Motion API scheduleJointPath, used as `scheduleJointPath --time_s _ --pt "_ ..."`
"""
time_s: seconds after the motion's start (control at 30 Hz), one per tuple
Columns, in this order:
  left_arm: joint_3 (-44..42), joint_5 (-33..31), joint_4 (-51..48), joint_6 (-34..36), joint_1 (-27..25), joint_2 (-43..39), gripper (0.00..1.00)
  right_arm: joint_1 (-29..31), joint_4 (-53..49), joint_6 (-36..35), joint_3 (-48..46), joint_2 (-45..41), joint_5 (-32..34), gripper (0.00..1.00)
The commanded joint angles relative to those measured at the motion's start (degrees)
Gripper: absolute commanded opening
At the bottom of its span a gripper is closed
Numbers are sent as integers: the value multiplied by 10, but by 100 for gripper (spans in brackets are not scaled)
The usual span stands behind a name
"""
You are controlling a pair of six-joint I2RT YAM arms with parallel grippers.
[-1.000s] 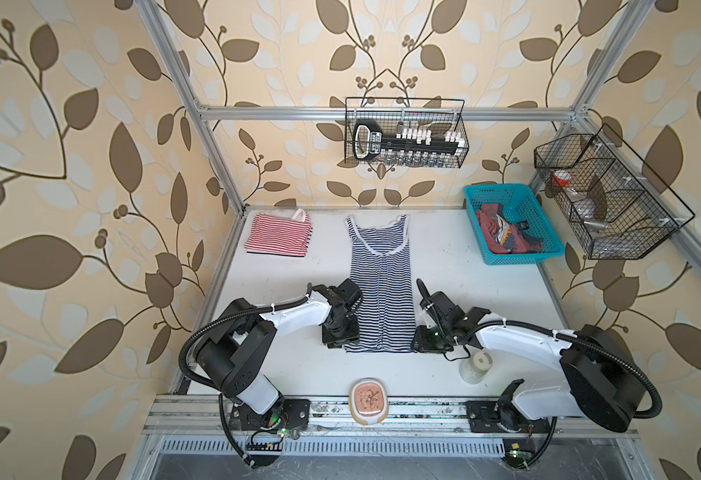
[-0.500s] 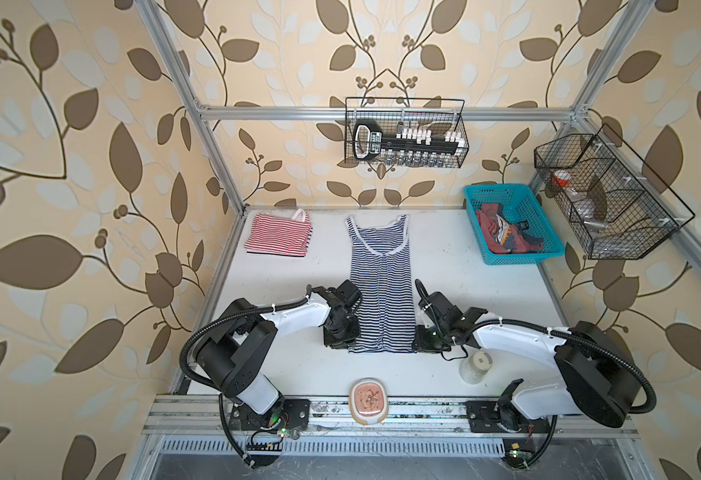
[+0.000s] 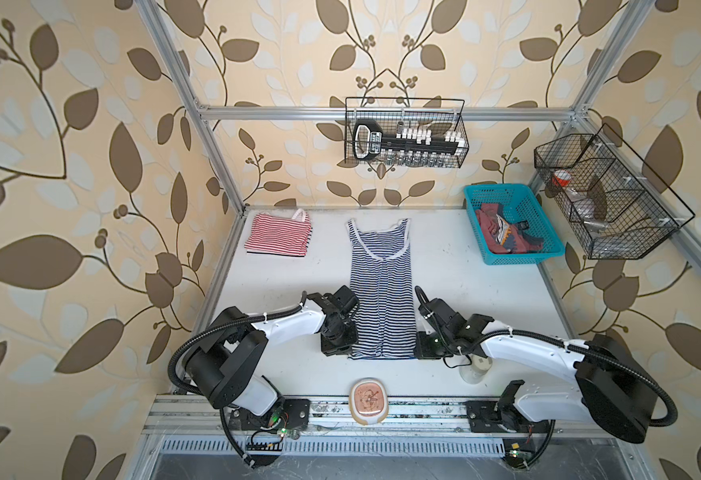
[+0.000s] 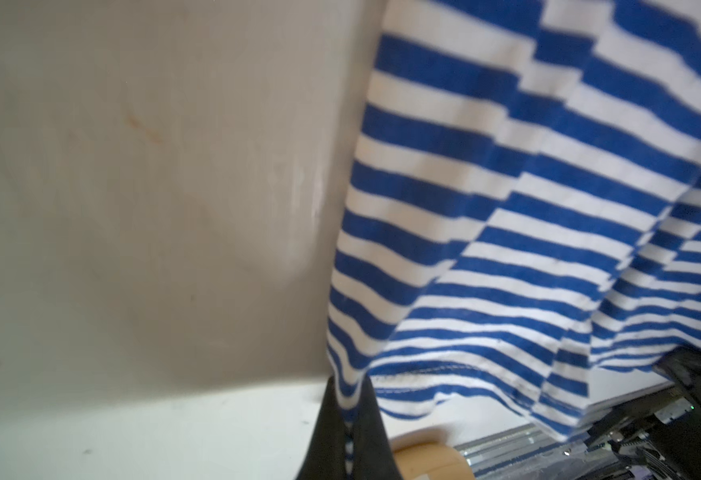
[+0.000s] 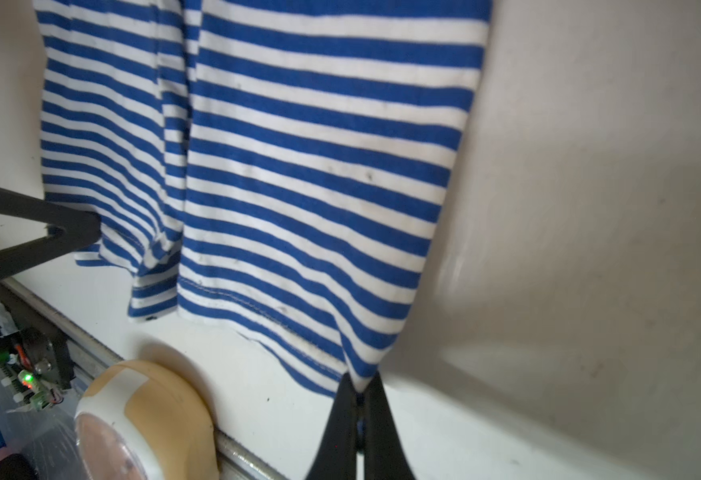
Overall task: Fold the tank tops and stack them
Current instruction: 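Lift the hem with both grippers and fold it toward the straps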
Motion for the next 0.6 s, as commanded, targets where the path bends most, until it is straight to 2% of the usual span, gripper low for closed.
scheduleJointPath --time_s 0.0,0.17,0.33,0.57 --pt "2 -7 -35 -12 -7 -47 0 4 -39 14 -1 -33 19 0" --pt "36 -23 -59 -14 -6 -72 0 0 -72 -2 35 -56 25 0" --pt "101 -67 -104 0 3 -71 0 -33 -93 -40 76 -55 9 0" --pt "150 -52 -101 35 42 -37 0 -89 -102 -98 129 -25 -27 0"
